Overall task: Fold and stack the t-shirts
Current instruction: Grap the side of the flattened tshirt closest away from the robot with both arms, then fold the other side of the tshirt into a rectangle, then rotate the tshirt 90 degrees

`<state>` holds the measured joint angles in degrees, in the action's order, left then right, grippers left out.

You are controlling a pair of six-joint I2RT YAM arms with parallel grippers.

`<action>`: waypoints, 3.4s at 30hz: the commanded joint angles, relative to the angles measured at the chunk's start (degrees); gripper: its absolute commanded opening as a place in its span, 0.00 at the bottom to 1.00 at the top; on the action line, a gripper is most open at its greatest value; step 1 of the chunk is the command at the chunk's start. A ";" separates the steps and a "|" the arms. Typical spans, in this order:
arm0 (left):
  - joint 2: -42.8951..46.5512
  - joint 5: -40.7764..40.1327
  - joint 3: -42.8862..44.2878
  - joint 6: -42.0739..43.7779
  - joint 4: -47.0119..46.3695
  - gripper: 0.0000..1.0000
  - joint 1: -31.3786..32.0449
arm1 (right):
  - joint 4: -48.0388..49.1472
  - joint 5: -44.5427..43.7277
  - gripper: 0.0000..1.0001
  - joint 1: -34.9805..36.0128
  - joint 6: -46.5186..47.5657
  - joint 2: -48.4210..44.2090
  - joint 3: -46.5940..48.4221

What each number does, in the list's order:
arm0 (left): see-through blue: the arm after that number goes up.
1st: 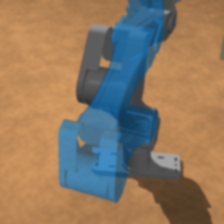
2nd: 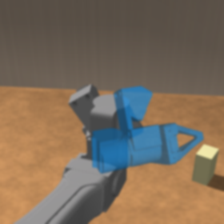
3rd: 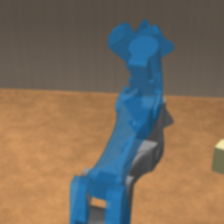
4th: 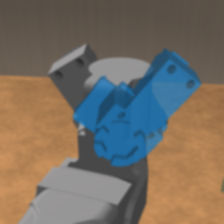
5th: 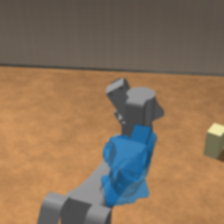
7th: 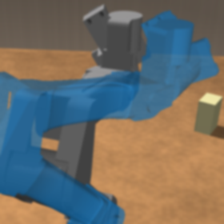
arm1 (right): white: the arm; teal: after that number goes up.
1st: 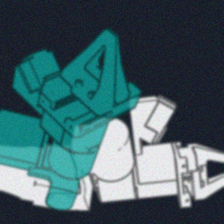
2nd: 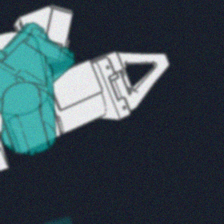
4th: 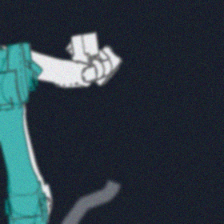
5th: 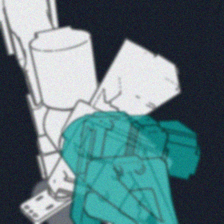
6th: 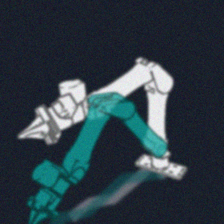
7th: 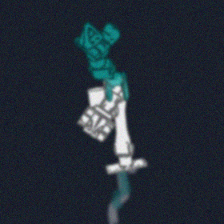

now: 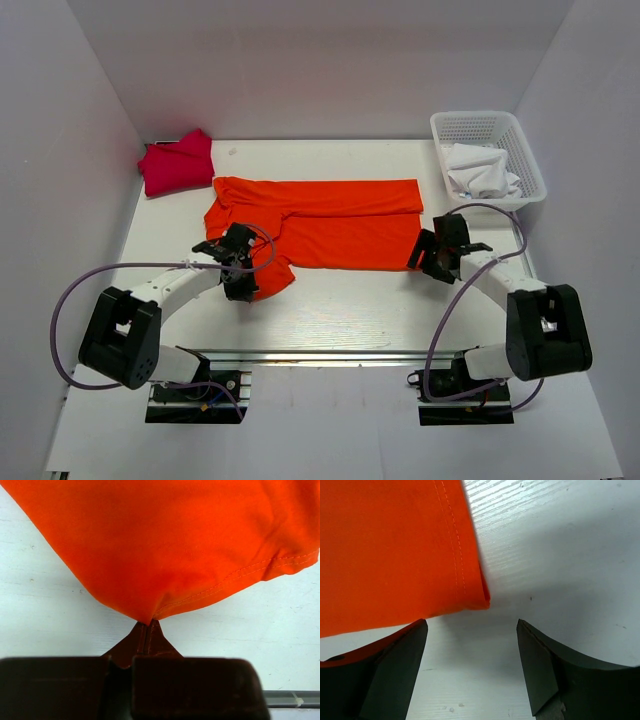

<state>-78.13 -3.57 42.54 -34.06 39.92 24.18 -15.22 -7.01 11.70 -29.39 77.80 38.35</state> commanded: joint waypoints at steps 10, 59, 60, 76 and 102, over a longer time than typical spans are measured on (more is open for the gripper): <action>1.49 0.76 3.33 0.84 1.47 0.00 0.25 | 6.96 -0.28 0.53 -0.10 -3.49 5.34 0.85; -34.18 -3.46 56.24 22.55 -7.04 0.00 -13.37 | -13.87 -9.69 0.00 -0.63 4.16 31.97 46.46; -35.15 -3.46 58.25 23.25 -7.05 0.00 -13.90 | -14.13 -9.87 0.00 -0.72 4.25 32.15 46.99; -46.68 -1.44 68.28 23.78 -11.62 1.00 -16.80 | -8.16 -6.18 0.64 -0.81 10.31 35.59 53.50; -44.39 11.76 49.21 15.17 -15.66 1.00 -15.48 | -1.21 10.62 0.90 1.13 7.68 36.54 46.72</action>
<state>-122.91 9.56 92.14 -18.09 26.48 8.82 -18.17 5.72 13.52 -19.64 111.98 81.01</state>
